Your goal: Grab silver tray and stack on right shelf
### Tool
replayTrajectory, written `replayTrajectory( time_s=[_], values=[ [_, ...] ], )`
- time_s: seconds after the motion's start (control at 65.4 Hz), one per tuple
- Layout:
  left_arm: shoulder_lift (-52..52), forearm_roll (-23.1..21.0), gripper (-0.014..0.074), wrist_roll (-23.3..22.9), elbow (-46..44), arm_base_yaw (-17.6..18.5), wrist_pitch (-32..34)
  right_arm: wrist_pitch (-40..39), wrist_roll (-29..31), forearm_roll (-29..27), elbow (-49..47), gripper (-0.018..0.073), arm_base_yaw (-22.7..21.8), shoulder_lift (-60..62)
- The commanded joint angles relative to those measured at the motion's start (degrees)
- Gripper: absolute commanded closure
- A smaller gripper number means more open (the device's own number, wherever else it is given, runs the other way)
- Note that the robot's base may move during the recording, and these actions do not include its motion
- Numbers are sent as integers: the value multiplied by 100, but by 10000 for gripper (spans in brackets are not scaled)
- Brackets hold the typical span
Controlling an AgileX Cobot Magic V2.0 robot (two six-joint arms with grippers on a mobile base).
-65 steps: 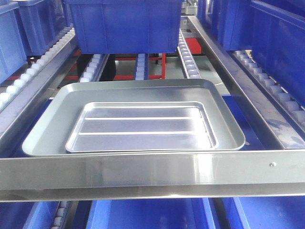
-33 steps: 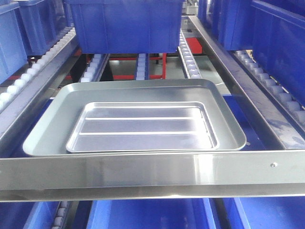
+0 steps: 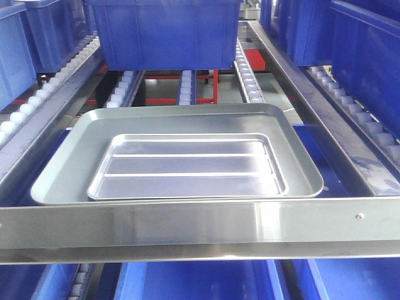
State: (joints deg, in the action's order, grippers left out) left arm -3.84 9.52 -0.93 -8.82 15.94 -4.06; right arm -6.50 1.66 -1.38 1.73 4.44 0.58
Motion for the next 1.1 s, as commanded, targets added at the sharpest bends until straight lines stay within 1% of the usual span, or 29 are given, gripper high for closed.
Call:
replayTrajectory(
  time_s=[0.0, 0.061, 0.153, 0.199, 0.245, 0.275, 0.398, 0.443, 0.474, 0.535, 0.581, 0.749, 0.948, 1.086],
  values=[
    [147, -319, 677, 165, 249, -615, 1115, -482, 68, 65, 1, 510, -40, 106],
    [241, -558, 677, 165, 606, -1070, 1442, -482, 68, 65, 1, 510, -40, 106],
    [272, -559, 677, 165, 1028, -1553, 1949, -482, 68, 65, 1, 510, -40, 106],
    [272, -549, 677, 165, 1210, -1727, 2235, -482, 68, 65, 1, 510, -40, 106],
    [272, -549, 677, 165, 1194, -1866, 2066, -482, 68, 65, 1, 510, -40, 106],
    [272, -549, 677, 165, 1194, -1890, 2080, -482, 68, 65, 1, 510, -40, 106],
    [272, -723, 677, 256, 1204, -1866, 2066, -482, 68, 65, 1, 510, -40, 106],
    [272, -781, 677, 461, 1204, -1826, 2066, -482, 68, 65, 1, 510, -40, 106],
    [272, -885, 677, 638, 1204, -1785, 2066, -482, 68, 65, 1, 510, -40, 106],
    [272, -1079, 677, 836, 1204, -1694, 2058, -482, 68, 65, 1, 510, -40, 106],
    [272, -1079, 677, 847, 1204, -1618, 2008, -482, 68, 65, 1, 510, -40, 106],
    [272, -1079, 676, 836, 1204, -1359, 1463, -482, 68, 65, 1, 510, -40, 106],
    [272, -1088, 676, 836, 1204, -1117, 1398, -482, 68, 65, 1, 510, -40, 106],
    [272, -1088, 677, 836, 1204, -1117, 1329, -482, 68, 65, 1, 510, -40, 106]
  ],
)
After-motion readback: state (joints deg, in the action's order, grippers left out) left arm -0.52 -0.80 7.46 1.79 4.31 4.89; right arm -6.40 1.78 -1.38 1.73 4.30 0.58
